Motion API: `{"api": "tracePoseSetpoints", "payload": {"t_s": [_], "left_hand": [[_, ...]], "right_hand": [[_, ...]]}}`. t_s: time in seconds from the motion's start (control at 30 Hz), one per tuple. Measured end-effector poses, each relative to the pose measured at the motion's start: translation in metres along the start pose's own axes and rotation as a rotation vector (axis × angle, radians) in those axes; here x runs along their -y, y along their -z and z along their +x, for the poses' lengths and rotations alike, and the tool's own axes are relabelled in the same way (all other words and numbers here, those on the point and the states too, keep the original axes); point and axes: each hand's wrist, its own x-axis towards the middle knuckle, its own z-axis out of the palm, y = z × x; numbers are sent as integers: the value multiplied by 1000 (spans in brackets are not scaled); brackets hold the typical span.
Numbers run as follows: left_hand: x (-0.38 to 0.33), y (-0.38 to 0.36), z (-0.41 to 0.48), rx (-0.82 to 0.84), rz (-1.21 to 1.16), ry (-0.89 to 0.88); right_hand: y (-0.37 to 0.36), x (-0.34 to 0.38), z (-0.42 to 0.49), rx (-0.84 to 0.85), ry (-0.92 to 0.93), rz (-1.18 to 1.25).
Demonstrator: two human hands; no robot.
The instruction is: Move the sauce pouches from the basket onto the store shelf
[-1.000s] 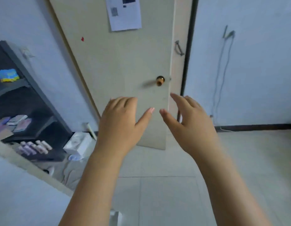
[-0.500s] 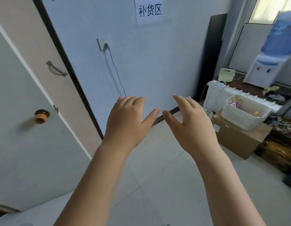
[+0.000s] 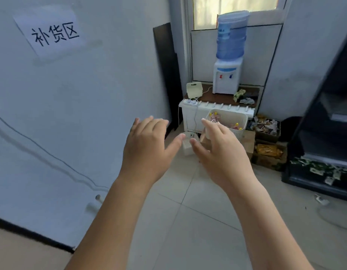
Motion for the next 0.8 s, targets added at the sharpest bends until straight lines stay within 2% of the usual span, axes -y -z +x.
{"api": "tracePoseSetpoints", "payload": {"t_s": [0.13, 0.37, 0.53, 0.63, 0.8], "left_hand": [[12, -41, 65, 21, -72, -85], [38, -93, 181, 66, -129, -257], [32, -136, 248, 25, -183, -314], [27, -167, 288, 56, -239, -335], [23, -231, 368, 93, -249, -377]], "right_hand": [[-21, -20, 54, -17, -70, -85], [-44, -26, 150, -143, -135, -145], [-55, -53, 196, -184, -253, -188], [-56, -76, 236, -190, -305, -222], [-58, -125, 313, -171, -312, -278]]}}
